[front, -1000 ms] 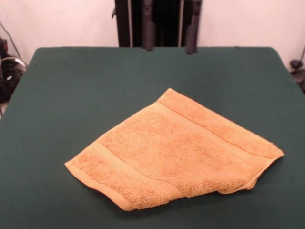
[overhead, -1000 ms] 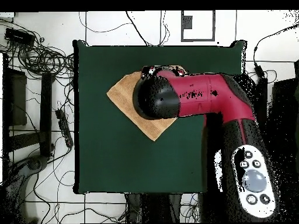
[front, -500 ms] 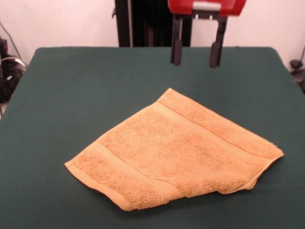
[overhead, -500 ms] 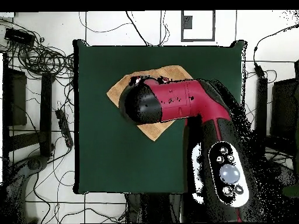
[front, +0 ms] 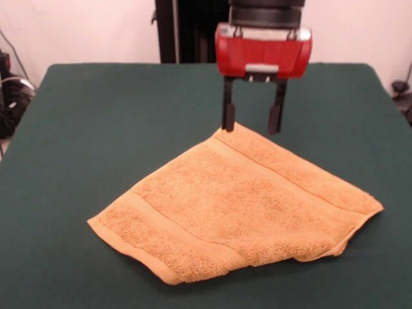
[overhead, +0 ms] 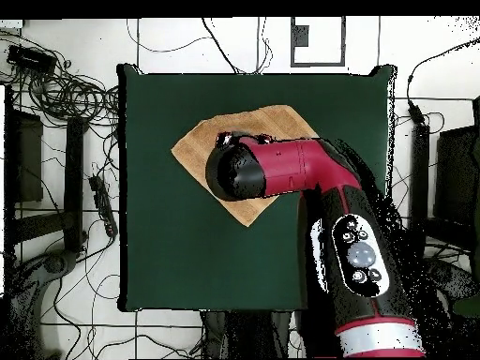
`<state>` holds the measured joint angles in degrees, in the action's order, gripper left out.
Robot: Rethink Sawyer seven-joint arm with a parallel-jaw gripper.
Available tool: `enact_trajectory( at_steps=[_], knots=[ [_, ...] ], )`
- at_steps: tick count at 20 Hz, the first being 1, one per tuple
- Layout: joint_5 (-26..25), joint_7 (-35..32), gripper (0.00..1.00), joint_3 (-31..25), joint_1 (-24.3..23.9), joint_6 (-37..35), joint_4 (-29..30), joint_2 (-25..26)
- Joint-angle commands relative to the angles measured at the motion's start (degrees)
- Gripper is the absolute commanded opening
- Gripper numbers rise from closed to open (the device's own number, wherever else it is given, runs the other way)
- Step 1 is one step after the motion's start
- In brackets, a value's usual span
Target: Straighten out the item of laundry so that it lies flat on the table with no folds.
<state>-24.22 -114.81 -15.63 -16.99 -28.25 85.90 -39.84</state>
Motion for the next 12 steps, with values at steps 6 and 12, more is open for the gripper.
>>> enact_trajectory(
  at_steps=[6, 12],
  knots=[
    [3.53, -8.24, 1.00, -0.34, 0.35, 5.10, 5.51, 8.19],
    [4.50, -7.71, 1.00, -0.49, 0.40, 5.11, 6.26, 8.80]
  ],
)
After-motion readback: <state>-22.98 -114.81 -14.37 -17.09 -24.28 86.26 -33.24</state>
